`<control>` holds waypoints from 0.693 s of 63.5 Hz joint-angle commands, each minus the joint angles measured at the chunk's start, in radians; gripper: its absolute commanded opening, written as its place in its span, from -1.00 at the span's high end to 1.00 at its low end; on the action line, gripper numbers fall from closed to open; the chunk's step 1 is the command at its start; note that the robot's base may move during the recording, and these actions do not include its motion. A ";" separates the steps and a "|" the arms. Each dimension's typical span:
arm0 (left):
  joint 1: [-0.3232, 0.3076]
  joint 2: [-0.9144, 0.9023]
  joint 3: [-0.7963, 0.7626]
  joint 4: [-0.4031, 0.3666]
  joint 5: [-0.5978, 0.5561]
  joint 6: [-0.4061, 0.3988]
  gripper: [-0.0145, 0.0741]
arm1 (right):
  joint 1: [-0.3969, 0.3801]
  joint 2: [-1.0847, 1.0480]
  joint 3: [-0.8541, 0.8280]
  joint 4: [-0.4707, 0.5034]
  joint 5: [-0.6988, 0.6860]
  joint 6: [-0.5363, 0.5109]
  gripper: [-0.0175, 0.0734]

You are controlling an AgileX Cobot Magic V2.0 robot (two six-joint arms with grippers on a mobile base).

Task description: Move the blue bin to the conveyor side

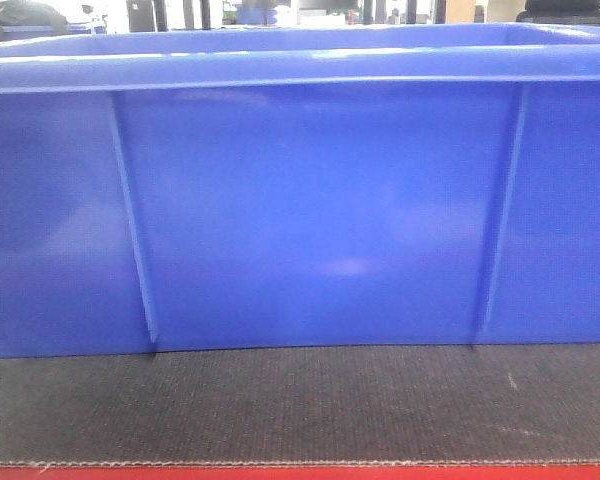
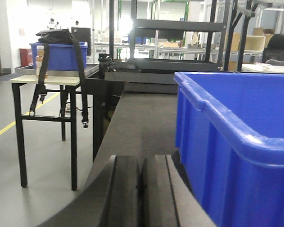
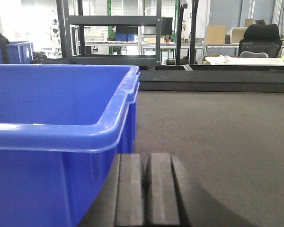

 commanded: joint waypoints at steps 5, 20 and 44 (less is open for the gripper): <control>-0.016 -0.004 0.003 -0.006 -0.014 0.007 0.72 | -0.006 -0.006 0.000 0.002 -0.025 -0.007 0.81; -0.016 -0.004 0.003 -0.006 -0.016 0.007 0.72 | -0.006 -0.006 0.000 0.002 -0.025 -0.007 0.81; -0.016 -0.004 0.003 -0.006 -0.018 0.007 0.72 | -0.006 -0.006 0.000 0.002 -0.025 -0.007 0.81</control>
